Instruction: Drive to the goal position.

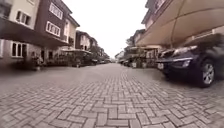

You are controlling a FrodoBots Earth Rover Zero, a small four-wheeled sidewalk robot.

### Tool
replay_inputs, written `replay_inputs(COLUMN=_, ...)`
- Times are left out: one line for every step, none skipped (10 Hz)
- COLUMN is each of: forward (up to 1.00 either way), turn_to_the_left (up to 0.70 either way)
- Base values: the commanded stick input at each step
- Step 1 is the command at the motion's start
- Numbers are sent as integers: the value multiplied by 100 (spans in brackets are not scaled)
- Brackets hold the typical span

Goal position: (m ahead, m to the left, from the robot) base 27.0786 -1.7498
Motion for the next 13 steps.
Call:
replay_inputs(forward=70, turn_to_the_left=0)
replay_inputs(forward=70, turn_to_the_left=0)
replay_inputs(forward=70, turn_to_the_left=0)
replay_inputs(forward=70, turn_to_the_left=0)
replay_inputs(forward=70, turn_to_the_left=0)
replay_inputs(forward=70, turn_to_the_left=0)
replay_inputs(forward=70, turn_to_the_left=0)
replay_inputs(forward=70, turn_to_the_left=0)
replay_inputs(forward=70, turn_to_the_left=-14)
replay_inputs(forward=70, turn_to_the_left=-34)
replay_inputs(forward=70, turn_to_the_left=-12)
replay_inputs(forward=70, turn_to_the_left=0)
replay_inputs(forward=70, turn_to_the_left=0)
